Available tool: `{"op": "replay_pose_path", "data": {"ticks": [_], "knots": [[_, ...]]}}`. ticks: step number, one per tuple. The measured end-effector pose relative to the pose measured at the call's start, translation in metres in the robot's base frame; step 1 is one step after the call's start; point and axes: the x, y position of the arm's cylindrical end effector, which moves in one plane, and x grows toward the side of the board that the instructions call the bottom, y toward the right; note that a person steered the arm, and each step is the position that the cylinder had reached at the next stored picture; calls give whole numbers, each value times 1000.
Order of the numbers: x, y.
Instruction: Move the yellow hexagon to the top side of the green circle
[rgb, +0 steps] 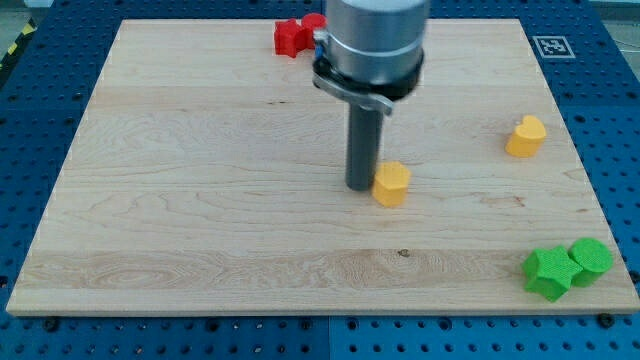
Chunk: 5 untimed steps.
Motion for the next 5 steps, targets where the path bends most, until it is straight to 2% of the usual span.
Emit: {"op": "replay_pose_path", "data": {"ticks": [1,2,3,5], "knots": [[10,69],[10,99],[-2,82],[0,158]]}}
